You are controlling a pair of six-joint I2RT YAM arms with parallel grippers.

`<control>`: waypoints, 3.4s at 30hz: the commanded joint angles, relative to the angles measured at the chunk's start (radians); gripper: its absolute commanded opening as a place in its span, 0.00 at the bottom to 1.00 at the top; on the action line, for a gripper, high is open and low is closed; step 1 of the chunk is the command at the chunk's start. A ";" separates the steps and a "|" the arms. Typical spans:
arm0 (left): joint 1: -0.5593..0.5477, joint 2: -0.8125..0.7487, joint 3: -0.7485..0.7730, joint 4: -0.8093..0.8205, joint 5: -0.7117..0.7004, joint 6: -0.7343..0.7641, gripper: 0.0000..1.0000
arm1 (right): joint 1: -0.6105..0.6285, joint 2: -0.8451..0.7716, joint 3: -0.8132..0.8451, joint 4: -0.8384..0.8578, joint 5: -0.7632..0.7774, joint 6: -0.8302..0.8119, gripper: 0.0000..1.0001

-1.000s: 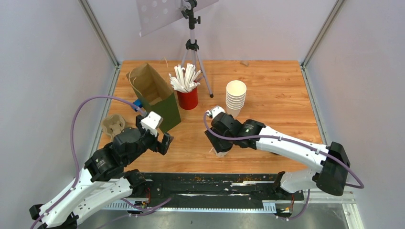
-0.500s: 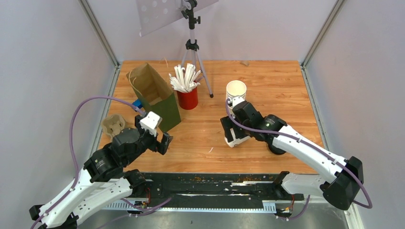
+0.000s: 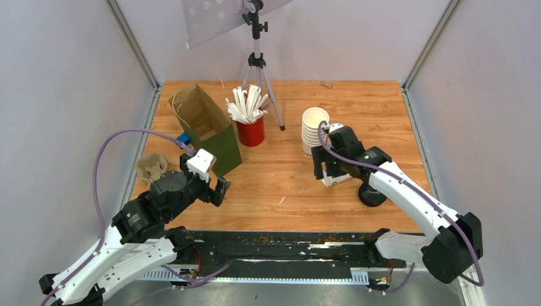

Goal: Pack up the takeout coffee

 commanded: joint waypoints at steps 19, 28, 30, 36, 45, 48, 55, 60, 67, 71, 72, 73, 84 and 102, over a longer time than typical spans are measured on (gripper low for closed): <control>-0.003 0.012 0.001 0.040 0.021 0.014 1.00 | -0.613 0.281 0.190 -0.094 -0.420 -0.250 0.65; -0.003 0.016 0.000 0.038 0.022 0.016 1.00 | -0.644 0.402 0.236 -0.099 -0.490 -0.295 0.59; -0.003 0.017 -0.001 0.038 0.022 0.016 1.00 | -0.644 0.417 0.240 -0.099 -0.493 -0.297 0.55; -0.003 0.019 0.000 0.040 0.021 0.016 1.00 | -0.644 0.405 0.233 -0.097 -0.490 -0.294 0.34; -0.003 0.018 0.000 0.039 0.021 0.014 1.00 | -0.643 0.340 0.217 -0.079 -0.423 -0.280 0.20; -0.003 0.014 0.000 0.038 0.019 0.014 1.00 | -0.643 0.328 0.217 -0.085 -0.402 -0.280 0.17; -0.003 0.007 0.001 0.038 0.022 0.014 1.00 | -0.622 0.280 0.270 -0.067 -0.299 -0.268 0.17; -0.003 -0.017 0.001 0.039 0.023 0.014 1.00 | -0.564 0.270 0.333 -0.035 -0.055 -0.302 0.16; -0.002 -0.045 -0.002 0.046 0.028 0.016 1.00 | -0.499 0.281 0.347 0.066 0.219 -0.374 0.15; -0.003 -0.054 -0.005 0.054 0.037 0.017 1.00 | -0.436 0.300 0.309 0.156 0.395 -0.437 0.14; -0.003 -0.056 -0.005 0.055 0.038 0.017 1.00 | -0.423 0.310 0.299 0.177 0.436 -0.455 0.14; -0.002 -0.056 -0.005 0.056 0.042 0.018 1.00 | -0.411 0.321 0.291 0.192 0.468 -0.470 0.14; -0.003 -0.068 -0.006 0.057 0.047 0.019 1.00 | -0.390 0.426 0.243 0.249 0.578 -0.450 0.14; -0.003 -0.056 -0.007 0.052 0.034 0.017 1.00 | -0.379 0.380 0.269 0.123 0.487 -0.325 0.28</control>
